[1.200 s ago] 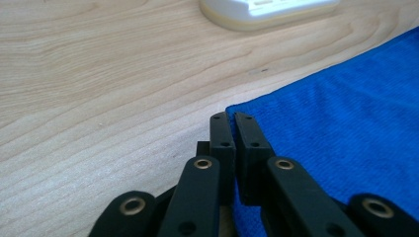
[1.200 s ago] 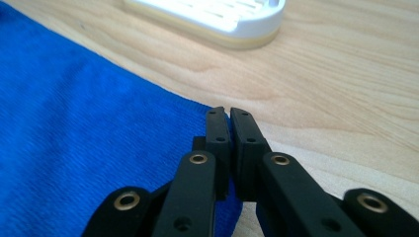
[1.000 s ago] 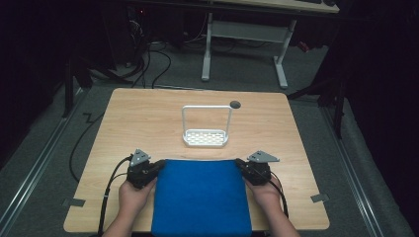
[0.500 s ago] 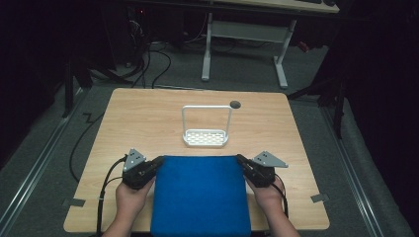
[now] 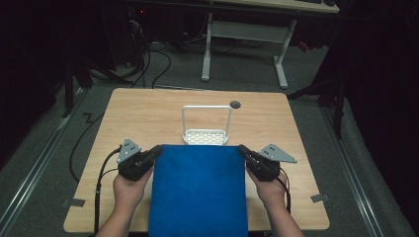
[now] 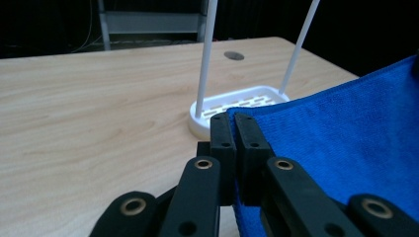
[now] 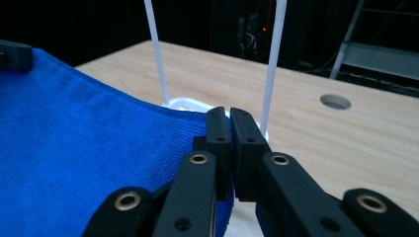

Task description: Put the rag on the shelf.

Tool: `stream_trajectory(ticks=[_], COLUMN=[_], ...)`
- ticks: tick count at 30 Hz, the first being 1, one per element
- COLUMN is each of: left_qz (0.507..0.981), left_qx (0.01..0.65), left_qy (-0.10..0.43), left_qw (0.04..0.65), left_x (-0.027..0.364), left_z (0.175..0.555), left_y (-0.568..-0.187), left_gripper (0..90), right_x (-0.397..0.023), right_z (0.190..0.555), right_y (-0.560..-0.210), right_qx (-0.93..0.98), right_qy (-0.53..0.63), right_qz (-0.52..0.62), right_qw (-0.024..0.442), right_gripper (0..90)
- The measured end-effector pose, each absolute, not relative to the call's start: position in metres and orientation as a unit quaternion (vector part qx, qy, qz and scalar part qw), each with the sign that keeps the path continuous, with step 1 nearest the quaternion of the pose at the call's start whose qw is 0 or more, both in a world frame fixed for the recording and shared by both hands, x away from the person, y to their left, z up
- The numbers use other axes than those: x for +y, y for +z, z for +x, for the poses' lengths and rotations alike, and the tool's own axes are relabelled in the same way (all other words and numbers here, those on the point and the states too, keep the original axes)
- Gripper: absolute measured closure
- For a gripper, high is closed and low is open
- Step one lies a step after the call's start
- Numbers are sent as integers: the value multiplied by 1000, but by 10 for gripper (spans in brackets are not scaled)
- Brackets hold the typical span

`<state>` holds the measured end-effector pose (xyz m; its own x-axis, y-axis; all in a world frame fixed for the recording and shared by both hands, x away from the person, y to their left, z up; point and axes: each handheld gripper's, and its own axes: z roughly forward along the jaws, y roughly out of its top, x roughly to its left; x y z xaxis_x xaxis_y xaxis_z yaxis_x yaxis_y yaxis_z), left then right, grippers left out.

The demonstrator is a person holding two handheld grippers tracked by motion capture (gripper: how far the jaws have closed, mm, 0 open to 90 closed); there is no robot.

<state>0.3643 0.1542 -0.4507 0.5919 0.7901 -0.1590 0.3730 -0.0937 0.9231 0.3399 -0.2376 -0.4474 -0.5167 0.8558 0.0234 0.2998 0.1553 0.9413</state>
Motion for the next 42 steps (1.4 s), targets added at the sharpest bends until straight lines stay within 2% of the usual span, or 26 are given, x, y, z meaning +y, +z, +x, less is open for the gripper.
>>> stream_trajectory(ticks=[21, 42], left_qz=[690, 677], left_qx=[378, 341], left_qy=[242, 280], left_qw=[568, 588], left_x=[146, 142], left_z=[392, 408], left_y=[-378, -326], left_gripper=[882, 882], right_x=[-234, -245], right_z=[365, 374], right_y=[-370, -326], right_qx=[677, 650], right_qy=[548, 562], right_qz=[375, 367], right_qw=[318, 356], right_gripper=[885, 887])
